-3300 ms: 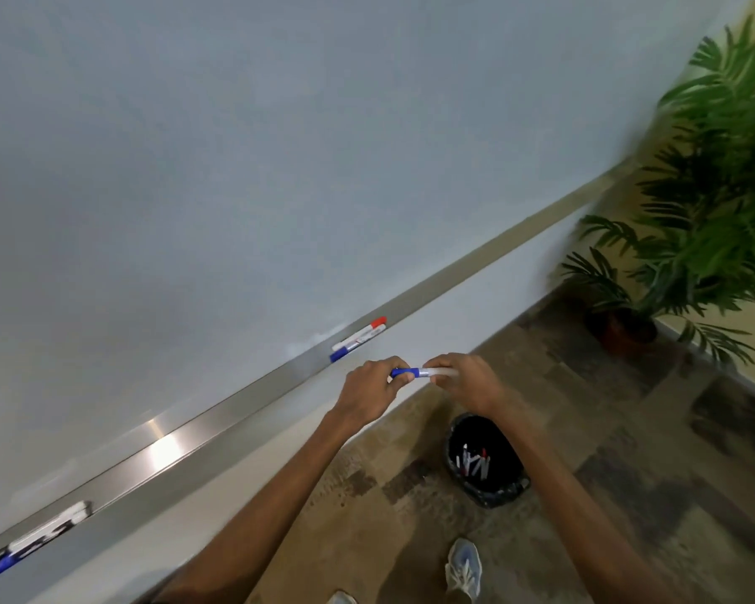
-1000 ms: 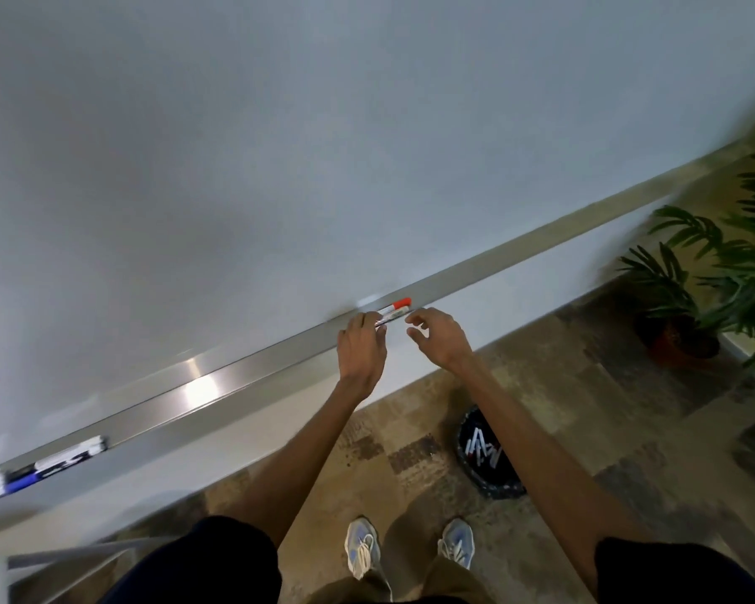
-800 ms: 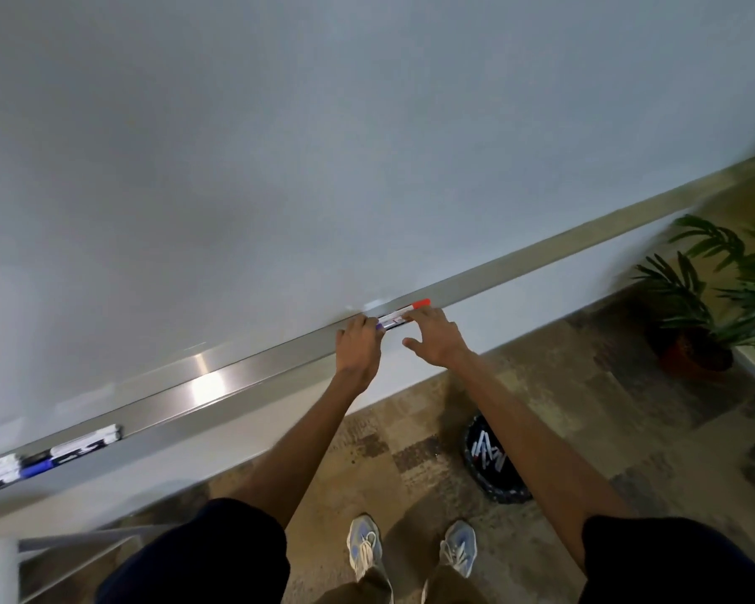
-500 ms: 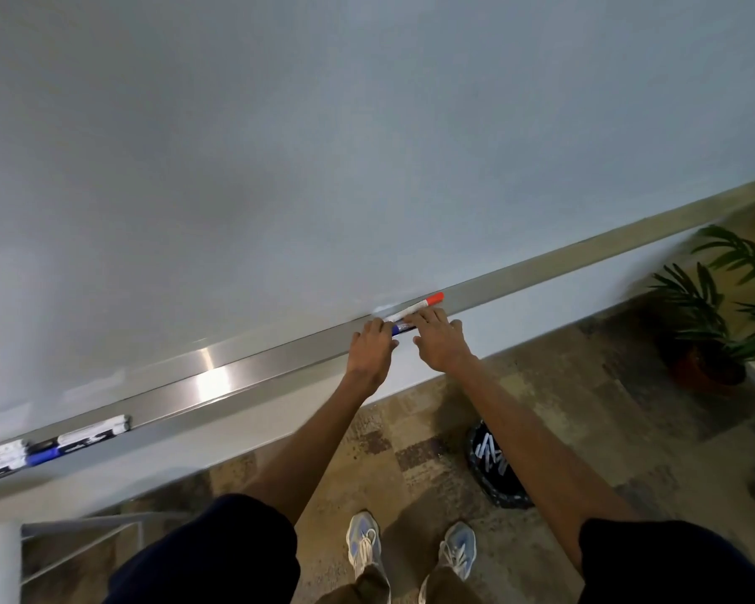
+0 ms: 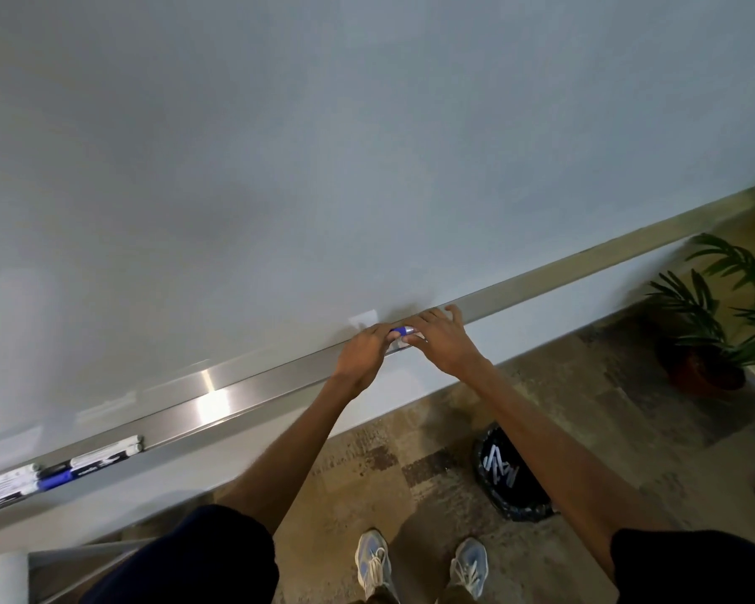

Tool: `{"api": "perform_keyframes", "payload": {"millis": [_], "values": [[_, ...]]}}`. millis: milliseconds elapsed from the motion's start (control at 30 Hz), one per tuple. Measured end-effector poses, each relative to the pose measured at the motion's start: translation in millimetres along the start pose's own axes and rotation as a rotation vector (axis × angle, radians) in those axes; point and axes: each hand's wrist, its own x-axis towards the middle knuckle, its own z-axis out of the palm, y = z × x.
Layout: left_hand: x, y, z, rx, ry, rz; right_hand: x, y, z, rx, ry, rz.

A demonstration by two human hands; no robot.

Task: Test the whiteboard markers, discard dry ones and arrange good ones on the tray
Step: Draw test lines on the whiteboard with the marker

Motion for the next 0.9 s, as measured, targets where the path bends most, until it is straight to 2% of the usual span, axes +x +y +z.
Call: {"api": "perform_keyframes", "payload": {"millis": [133, 400, 600, 800, 900], "values": [[1, 1, -17, -0.018, -0.003, 0.069, 1, -14, -19, 0.072, 0.022, -0.089], [-11, 5, -46, -0.16, 0.061, 0.221, -8, -30, -37, -0.155, 0.163, -0.185], [-20, 9, -61, -0.169, 0.114, 0.258, -11, -42, -47, -0.247, 0.165, -0.194], [-34, 6, -79, -0.16, 0.142, 0.245, -13, -35, -57, -0.208, 0.2, -0.037], [-41, 7, -85, -0.193, 0.188, 0.228, -12, -35, -61, -0.109, 0.247, 0.01]]}}
